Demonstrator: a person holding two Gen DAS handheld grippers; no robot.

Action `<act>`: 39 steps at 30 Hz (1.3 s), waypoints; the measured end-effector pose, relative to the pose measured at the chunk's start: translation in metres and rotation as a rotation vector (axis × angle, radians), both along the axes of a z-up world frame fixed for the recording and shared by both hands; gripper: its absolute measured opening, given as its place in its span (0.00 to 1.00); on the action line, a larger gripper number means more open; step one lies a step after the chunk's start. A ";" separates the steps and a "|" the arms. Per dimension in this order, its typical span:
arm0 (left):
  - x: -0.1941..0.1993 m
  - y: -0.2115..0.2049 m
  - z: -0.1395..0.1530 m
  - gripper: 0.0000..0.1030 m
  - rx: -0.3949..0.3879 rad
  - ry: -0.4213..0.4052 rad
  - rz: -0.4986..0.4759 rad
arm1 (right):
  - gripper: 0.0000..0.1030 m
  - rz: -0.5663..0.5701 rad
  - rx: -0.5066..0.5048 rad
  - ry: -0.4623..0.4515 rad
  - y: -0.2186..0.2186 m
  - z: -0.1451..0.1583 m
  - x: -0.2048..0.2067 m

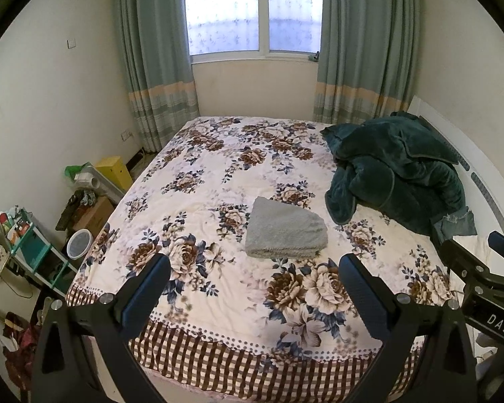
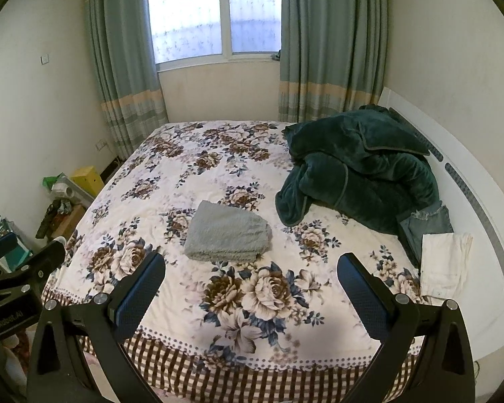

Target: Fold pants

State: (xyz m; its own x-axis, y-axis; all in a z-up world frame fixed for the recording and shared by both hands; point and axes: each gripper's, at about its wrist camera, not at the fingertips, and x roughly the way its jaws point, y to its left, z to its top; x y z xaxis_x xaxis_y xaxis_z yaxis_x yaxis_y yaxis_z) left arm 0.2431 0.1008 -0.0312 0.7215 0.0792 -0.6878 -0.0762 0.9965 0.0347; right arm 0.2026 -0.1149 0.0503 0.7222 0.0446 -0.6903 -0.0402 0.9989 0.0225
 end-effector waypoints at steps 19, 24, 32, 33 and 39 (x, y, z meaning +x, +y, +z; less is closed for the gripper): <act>0.000 0.001 -0.001 0.99 -0.002 0.002 0.002 | 1.00 0.002 0.004 0.014 0.001 -0.009 -0.001; 0.001 0.001 0.000 0.99 0.000 0.001 0.001 | 1.00 0.001 0.004 0.014 0.002 -0.009 -0.002; 0.002 0.002 0.000 0.99 0.000 0.001 -0.001 | 1.00 0.000 0.006 0.012 0.002 -0.010 -0.003; 0.001 0.003 0.001 0.99 0.001 -0.001 0.000 | 1.00 0.000 0.006 0.013 0.001 -0.009 -0.002; -0.005 0.004 -0.002 0.99 -0.002 -0.003 0.002 | 1.00 0.000 0.009 0.015 0.002 -0.010 -0.004</act>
State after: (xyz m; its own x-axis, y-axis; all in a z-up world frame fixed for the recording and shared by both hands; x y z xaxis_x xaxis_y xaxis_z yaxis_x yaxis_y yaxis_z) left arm 0.2386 0.1051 -0.0328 0.7236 0.0798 -0.6856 -0.0786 0.9964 0.0329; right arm 0.1988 -0.1127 0.0404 0.7119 0.0512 -0.7004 -0.0400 0.9987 0.0322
